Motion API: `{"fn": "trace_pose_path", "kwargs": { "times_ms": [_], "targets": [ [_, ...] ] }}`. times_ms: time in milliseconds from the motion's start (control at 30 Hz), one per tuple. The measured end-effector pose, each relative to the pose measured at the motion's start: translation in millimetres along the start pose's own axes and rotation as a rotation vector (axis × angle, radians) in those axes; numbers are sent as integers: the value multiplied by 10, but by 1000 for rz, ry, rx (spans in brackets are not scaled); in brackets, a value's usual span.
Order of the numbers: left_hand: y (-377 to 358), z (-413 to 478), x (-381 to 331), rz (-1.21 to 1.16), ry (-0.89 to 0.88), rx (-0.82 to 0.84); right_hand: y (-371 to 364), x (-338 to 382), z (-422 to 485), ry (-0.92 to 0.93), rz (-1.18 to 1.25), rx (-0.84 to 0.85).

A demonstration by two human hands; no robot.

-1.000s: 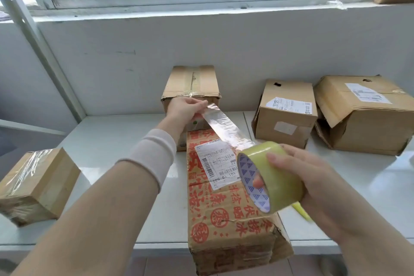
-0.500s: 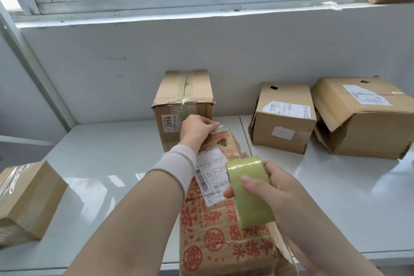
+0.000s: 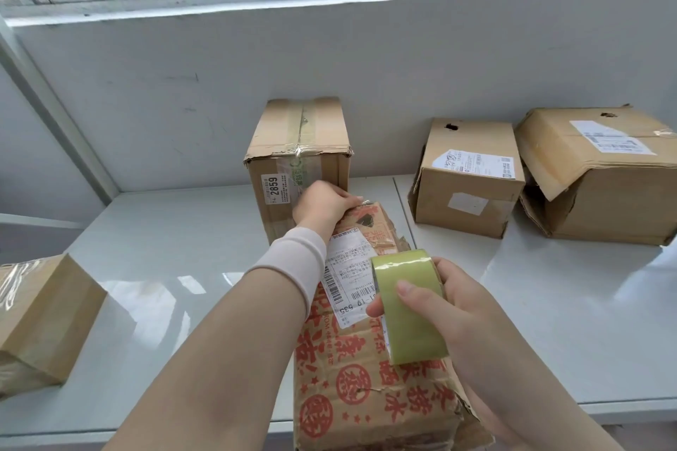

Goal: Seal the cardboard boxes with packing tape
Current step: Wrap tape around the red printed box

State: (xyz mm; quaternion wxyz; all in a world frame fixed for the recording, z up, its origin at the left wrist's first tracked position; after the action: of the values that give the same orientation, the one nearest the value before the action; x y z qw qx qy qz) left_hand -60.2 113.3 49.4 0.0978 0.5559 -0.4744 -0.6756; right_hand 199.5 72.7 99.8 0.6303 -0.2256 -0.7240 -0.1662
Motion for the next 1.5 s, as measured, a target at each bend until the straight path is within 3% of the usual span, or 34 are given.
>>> {"fn": "trace_pose_path", "kwargs": {
  "times_ms": [333,467,567,667,733,800,867,1067,1267,1500],
  "targets": [
    [-105,19,9,246,114,218,99,-55,25,7,19,-42],
    [-23,-17,46,285,92,95,83,-62,19,5,31,-22],
    [143,-93,-85,197,-66,-108,71,-57,25,16,7,-23],
    [401,-306,-399,43,-425,-218,89,-66,49,25,0,-32],
    [316,-450,-513,70,-541,-42,91,-53,52,44,-15,-38],
    [35,-531,-443,211,-520,195,79,-38,53,66,-31,-45],
    [-157,-554,-320,305,-522,289,71,-17,55,99,-36,-52],
    [-198,-574,-273,318,-511,288,75,-163,-121,206,-83,-6],
    [-249,-522,-200,249,-403,326,157,-121,-195,261,-153,-152],
    [-254,-575,-182,357,-400,318,197,-259,-555,271,89,-148]
  ]
}}
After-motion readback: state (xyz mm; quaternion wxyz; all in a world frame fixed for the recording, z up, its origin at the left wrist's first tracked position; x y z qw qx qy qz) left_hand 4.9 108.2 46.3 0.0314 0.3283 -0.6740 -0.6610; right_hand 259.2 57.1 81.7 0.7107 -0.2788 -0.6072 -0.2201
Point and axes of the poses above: each hand's wrist, its own z-axis towards the middle knuckle, its own y-axis out of the back of the hand, x = y × z, the point moved 9 cm from there along z, towards the middle knuckle, and after that the axes turned 1 degree about x, right-handed, at the moved point
